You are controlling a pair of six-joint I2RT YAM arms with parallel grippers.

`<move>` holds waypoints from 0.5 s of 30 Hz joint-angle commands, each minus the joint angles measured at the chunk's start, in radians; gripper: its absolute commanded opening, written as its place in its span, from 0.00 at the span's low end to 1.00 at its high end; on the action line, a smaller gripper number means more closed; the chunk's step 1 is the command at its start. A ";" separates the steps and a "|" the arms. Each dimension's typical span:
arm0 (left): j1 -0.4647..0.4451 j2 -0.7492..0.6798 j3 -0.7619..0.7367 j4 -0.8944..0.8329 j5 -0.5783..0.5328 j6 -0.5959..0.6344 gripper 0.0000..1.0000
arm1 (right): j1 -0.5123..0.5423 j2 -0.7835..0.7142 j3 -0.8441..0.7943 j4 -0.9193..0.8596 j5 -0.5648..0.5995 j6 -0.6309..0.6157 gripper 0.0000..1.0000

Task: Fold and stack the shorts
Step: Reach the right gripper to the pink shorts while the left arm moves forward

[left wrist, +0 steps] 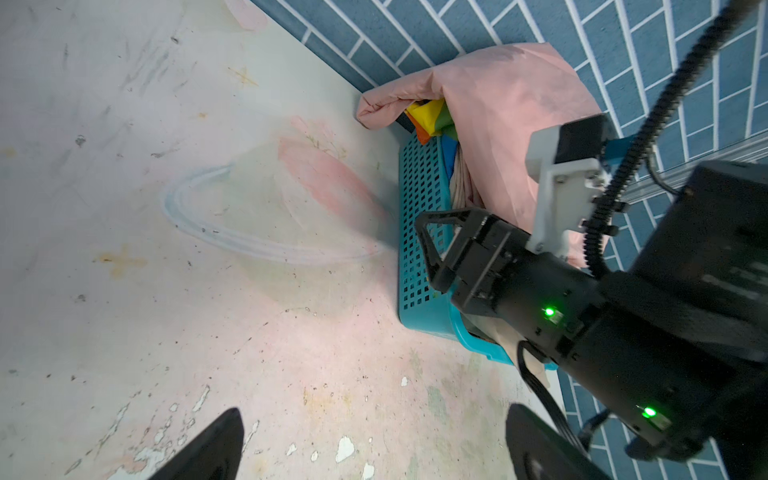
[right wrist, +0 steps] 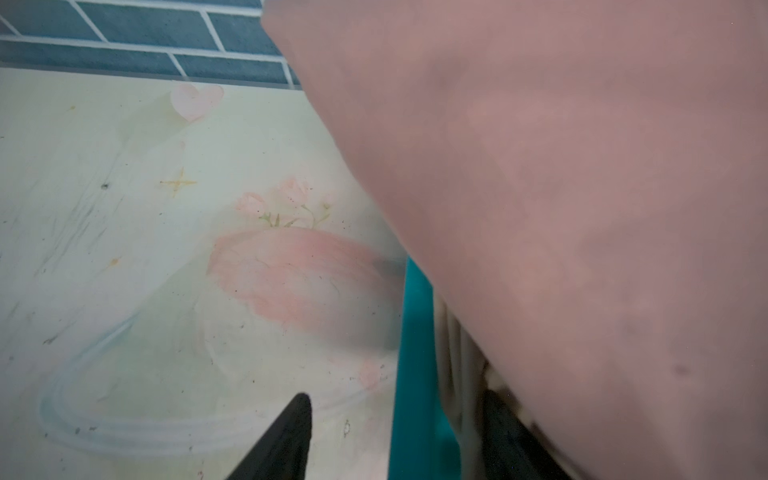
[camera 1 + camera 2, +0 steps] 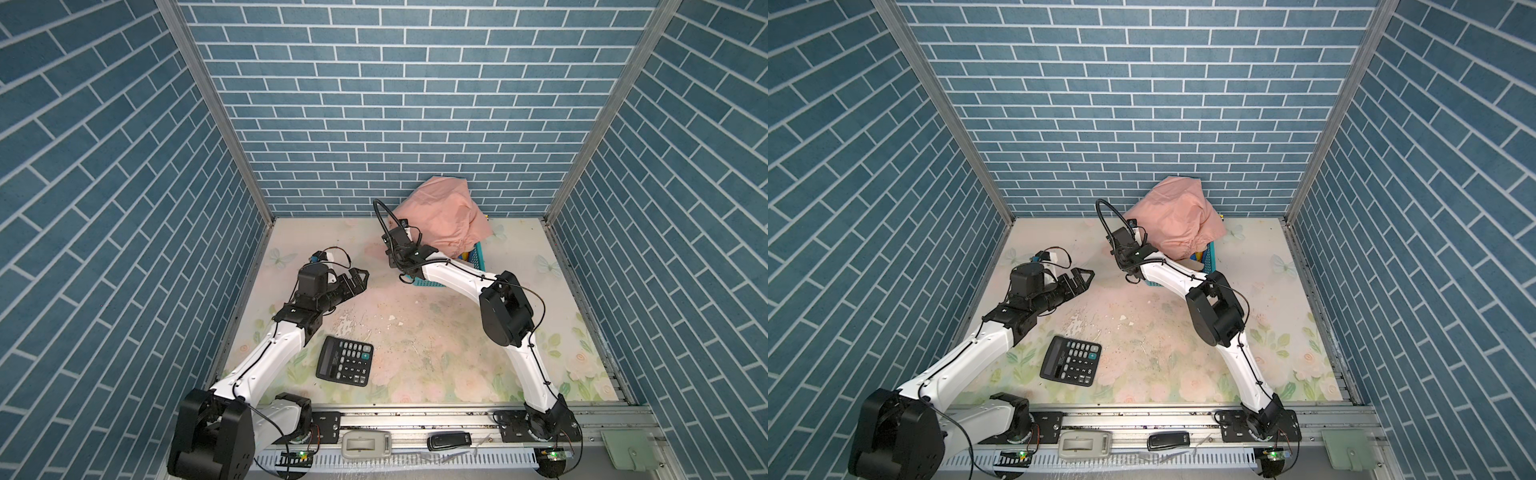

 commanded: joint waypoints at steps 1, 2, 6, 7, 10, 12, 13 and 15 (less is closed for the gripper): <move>0.001 0.008 0.008 -0.006 0.026 -0.009 1.00 | -0.005 0.044 0.046 -0.072 0.038 0.034 0.52; 0.000 0.008 0.010 -0.012 0.030 -0.005 0.99 | -0.008 0.046 0.045 -0.076 0.048 0.034 0.49; -0.019 -0.017 0.024 -0.039 0.006 0.007 1.00 | -0.028 0.002 -0.021 -0.070 0.065 0.024 0.19; -0.031 -0.024 0.026 -0.043 -0.009 0.011 1.00 | -0.039 -0.028 -0.057 -0.064 0.062 0.019 0.12; -0.080 -0.035 0.028 -0.058 -0.052 0.016 1.00 | -0.067 -0.138 -0.191 -0.021 0.071 0.006 0.00; -0.114 -0.026 0.056 -0.057 -0.078 0.016 1.00 | -0.096 -0.226 -0.309 0.030 0.066 -0.011 0.00; -0.133 -0.019 0.062 -0.055 -0.088 0.014 1.00 | -0.111 -0.258 -0.353 0.045 0.061 -0.021 0.00; -0.174 0.003 0.082 -0.051 -0.113 0.012 1.00 | -0.146 -0.329 -0.438 0.069 0.049 -0.050 0.00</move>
